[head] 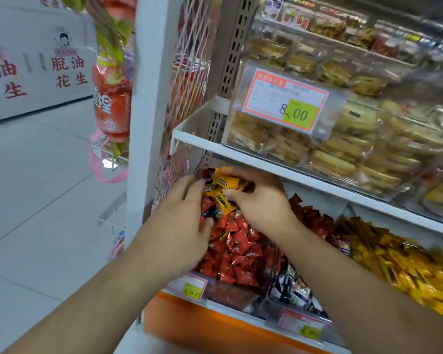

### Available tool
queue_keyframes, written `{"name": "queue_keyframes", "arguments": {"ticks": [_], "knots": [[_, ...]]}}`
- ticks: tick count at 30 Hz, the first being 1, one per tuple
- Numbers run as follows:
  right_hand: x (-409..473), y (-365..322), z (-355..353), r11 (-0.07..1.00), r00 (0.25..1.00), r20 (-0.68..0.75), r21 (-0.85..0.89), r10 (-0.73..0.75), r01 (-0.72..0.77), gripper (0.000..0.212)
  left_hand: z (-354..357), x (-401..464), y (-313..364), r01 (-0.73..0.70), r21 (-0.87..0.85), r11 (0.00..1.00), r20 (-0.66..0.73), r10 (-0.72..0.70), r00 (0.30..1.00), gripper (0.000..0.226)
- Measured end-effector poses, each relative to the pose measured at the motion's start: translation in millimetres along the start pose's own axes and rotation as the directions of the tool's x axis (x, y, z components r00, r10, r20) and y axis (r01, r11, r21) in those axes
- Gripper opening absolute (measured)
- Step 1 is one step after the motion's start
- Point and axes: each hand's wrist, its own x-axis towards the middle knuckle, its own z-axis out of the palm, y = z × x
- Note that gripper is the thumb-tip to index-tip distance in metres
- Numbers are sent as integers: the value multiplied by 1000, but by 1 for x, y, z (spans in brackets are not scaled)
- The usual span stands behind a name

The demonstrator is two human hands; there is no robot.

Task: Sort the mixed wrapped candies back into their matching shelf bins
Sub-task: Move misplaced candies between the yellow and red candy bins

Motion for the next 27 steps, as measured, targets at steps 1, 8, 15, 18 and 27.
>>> {"name": "queue_keyframes", "arguments": {"ticks": [1, 8, 15, 18, 27], "knots": [[-13, 0, -6, 999, 1000, 15, 49, -13, 12, 37, 1, 0, 7, -53, -17, 998, -34, 53, 998, 71], [-108, 11, -64, 962, 993, 97, 258, 71, -93, 34, 17, -11, 56, 79, -539, 839, 265, 80, 961, 54], [-157, 32, -123, 971, 987, 47, 175, 155, -160, 41, 53, -26, 123, 379, -785, 490, 437, 4, 899, 39], [-177, 40, -146, 979, 980, 57, 57, 191, -194, 60, 72, -26, 140, 417, -798, 435, 428, -78, 900, 34], [-176, 102, -236, 839, 900, -304, -355, 313, -412, 75, 94, -23, 184, 341, -753, 562, 365, -74, 928, 36]]}}
